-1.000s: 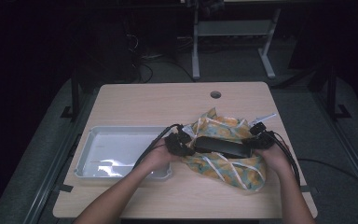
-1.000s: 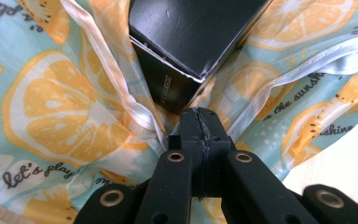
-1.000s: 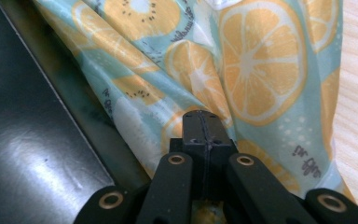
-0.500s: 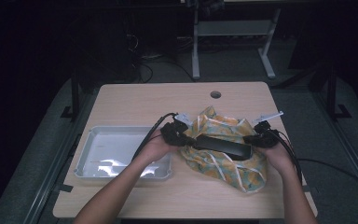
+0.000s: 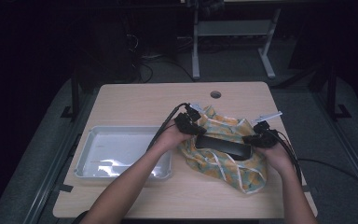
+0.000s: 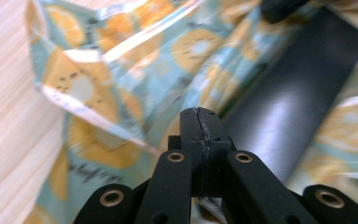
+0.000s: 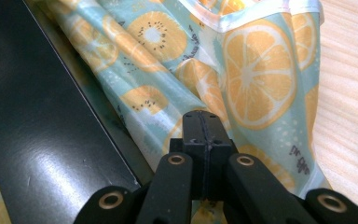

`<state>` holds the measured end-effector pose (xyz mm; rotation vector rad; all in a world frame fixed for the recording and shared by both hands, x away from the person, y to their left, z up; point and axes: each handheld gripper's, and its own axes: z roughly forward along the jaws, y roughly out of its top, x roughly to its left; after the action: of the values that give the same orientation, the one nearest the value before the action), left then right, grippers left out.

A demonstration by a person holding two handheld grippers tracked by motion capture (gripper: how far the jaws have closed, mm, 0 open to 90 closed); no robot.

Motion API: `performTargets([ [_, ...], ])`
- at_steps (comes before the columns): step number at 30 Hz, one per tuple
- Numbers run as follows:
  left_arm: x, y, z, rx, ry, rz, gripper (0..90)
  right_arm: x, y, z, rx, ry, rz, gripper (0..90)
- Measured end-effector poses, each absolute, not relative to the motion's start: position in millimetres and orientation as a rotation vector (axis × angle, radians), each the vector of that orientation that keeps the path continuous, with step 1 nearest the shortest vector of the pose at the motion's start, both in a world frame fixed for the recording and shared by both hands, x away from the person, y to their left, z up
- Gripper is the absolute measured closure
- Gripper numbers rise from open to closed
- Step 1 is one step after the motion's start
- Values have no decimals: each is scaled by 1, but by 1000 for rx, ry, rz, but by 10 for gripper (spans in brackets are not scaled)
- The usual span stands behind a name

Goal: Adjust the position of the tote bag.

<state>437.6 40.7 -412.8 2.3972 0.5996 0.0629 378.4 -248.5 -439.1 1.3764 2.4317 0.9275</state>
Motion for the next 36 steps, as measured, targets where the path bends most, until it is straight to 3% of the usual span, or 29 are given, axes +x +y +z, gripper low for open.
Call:
performTargets([
  [11, 446, 52, -424, 2384, 690, 80, 900, 377, -248, -436, 1369, 2430, 936, 898],
  [15, 440, 60, -413, 2348, 622, 89, 863, 373, -252, -430, 1362, 2411, 985, 879],
  [20, 432, 75, -401, 2285, 610, 89, 793, 367, -257, -416, 1333, 2405, 1039, 775],
  [26, 412, 101, -391, 2267, 556, 78, 629, 357, -259, -400, 1263, 2438, 1094, 644],
  [33, 390, 139, -385, 2246, 549, 72, 551, 356, -256, -394, 1181, 2463, 1087, 506],
  [36, 380, 155, -384, 2218, 582, 68, 531, 356, -254, -392, 1136, 2467, 1093, 508],
])
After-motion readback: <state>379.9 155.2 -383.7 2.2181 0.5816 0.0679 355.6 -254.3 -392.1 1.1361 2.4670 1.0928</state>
